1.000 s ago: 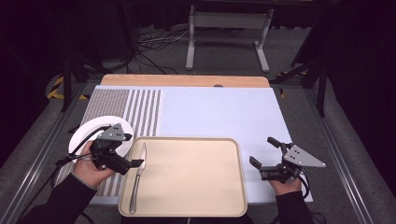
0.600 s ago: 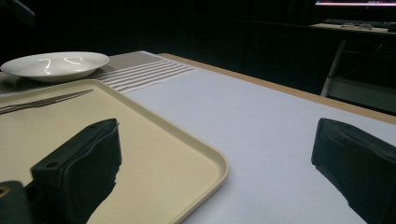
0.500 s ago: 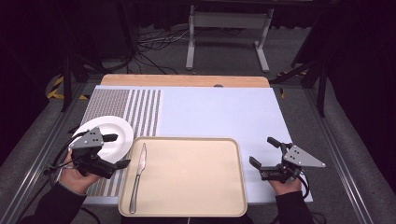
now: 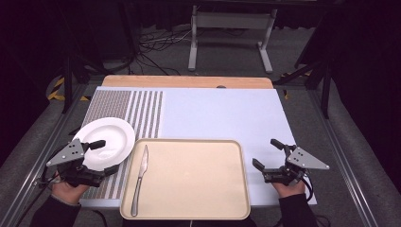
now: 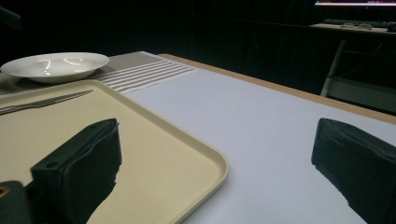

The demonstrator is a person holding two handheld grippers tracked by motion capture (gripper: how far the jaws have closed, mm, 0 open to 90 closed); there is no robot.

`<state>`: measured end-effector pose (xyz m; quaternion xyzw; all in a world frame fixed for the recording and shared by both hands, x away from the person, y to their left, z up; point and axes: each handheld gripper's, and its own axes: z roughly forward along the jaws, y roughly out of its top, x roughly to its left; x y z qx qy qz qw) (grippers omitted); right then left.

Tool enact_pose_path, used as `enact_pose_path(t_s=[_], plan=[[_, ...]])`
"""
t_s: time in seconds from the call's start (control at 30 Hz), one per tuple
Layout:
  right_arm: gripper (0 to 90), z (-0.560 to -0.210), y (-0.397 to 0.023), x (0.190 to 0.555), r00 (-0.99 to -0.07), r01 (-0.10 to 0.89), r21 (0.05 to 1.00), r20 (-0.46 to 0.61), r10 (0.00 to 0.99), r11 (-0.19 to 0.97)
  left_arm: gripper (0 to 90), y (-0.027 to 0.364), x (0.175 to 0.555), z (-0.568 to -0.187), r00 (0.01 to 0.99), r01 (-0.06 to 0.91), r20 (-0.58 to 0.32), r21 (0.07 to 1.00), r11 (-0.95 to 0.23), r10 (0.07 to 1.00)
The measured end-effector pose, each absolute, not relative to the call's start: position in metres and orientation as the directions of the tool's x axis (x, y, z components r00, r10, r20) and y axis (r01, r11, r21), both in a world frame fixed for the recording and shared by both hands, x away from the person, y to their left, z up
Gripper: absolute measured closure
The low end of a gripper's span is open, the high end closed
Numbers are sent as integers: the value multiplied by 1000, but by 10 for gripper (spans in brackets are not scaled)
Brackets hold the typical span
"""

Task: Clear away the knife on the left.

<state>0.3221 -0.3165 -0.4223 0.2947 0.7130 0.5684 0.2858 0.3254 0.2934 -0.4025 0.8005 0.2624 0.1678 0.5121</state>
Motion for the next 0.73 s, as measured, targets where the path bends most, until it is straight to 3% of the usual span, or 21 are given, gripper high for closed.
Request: enact_pose_path(t_s=[0.27, 0.43, 0.73], plan=[[24, -422, -317, 322, -666, 92, 979, -74, 743, 180, 27, 309, 322, -420, 787, 214, -26, 949, -233, 617], [24, -422, -317, 322, -666, 91, 979, -76, 742, 182, 26, 318, 323, -426, 768, 231, -88, 962, -146, 635], [24, -422, -316, 321, -667, 91, 980, -74, 742, 180, 26, 323, 324, -428, 752, 235, -99, 964, -124, 652]])
